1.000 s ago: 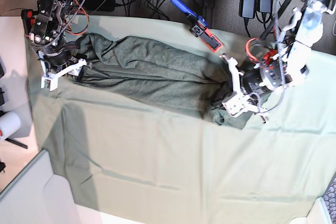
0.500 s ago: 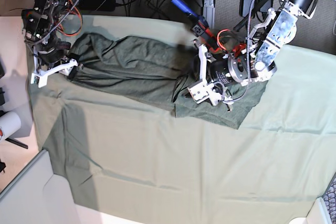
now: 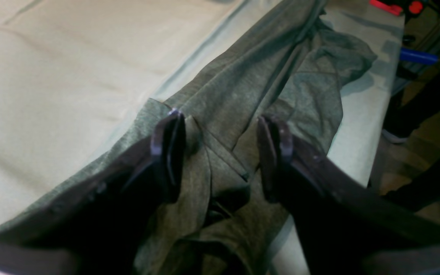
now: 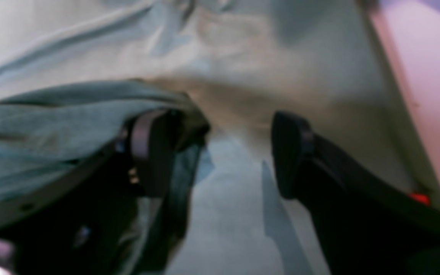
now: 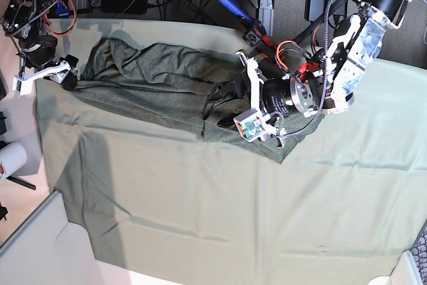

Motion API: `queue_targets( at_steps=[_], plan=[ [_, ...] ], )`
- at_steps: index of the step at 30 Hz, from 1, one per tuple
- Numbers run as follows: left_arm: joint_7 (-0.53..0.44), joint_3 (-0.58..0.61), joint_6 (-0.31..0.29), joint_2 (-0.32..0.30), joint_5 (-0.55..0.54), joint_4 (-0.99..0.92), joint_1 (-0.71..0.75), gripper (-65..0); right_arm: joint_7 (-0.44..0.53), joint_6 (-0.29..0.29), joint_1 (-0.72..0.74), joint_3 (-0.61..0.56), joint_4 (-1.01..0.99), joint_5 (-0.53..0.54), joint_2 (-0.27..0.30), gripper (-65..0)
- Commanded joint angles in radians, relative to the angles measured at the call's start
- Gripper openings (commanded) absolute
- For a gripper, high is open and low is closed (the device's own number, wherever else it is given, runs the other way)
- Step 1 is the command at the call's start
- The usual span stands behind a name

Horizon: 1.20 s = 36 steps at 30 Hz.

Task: Fold the T-shirt properly
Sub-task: 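Lay the folded end on the shirt and open the left gripper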

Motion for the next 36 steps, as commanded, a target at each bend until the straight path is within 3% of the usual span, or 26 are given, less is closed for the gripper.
queue_targets(
  at_steps=[1, 14, 24, 30, 36],
  plan=[
    [-0.021, -0.002, -0.011, 0.002, -0.013, 0.019, -0.016, -31.7, 0.022, 0.029, 0.012, 0.009, 0.016, 0.025, 0.021, -24.9],
    [-0.018, -0.068, -0.011, -0.001, -0.001, 0.019, 0.026, -31.7, -0.026, 0.095, -0.022, 0.002, 0.016, 0.117, 0.016, -24.9],
    [-0.014, -0.151, -0.026, -0.051, -0.066, 0.019, 0.034, -31.7, -0.002, 0.098, -0.037, -0.016, 0.004, 0.080, -0.061, -22.1],
    [-0.013, -0.152, -0.026, -0.082, -0.066, 0.019, 0.034, -31.7, 0.039, 0.095, -0.037, -0.084, -0.003, -0.005, -0.066, -22.1],
    [-0.011, -0.162, -0.027, -0.109, -0.066, 0.019, 0.034, -31.7, 0.038, 0.092, -0.037, -0.084, -0.055, 0.019, -0.067, -22.1]
  ],
)
